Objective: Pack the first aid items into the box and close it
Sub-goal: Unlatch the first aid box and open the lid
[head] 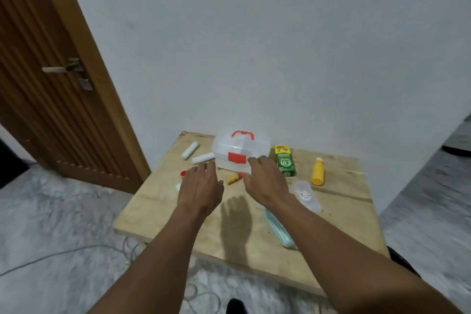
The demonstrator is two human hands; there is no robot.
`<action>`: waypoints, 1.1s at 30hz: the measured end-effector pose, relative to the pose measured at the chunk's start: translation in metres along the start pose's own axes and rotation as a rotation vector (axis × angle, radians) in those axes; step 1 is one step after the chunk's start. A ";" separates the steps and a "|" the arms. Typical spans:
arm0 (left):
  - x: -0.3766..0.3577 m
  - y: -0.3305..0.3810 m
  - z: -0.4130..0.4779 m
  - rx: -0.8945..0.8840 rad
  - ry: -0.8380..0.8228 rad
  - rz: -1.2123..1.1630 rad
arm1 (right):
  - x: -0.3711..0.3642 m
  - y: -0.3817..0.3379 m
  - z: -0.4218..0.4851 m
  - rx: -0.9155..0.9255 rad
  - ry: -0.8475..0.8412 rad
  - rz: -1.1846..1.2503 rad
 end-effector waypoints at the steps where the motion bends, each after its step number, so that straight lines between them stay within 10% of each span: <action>1: -0.003 -0.006 0.015 -0.004 -0.001 -0.001 | -0.005 0.001 0.016 -0.010 0.002 0.008; 19: -0.131 -0.074 0.189 0.043 -0.342 -0.728 | -0.108 0.026 0.142 0.043 0.023 -0.271; 33: -0.163 -0.080 0.200 0.038 -0.234 -1.080 | -0.115 0.027 0.154 0.044 0.203 -0.407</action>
Point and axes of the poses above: each hand's wrist, its own z-axis towards the middle knuckle, its own x-axis out of the back of the hand, y = z × x, the point moved 5 cm from there along z, towards the middle knuckle, and after that the axes turned 9 degrees about -y, right-handed, at the moved point
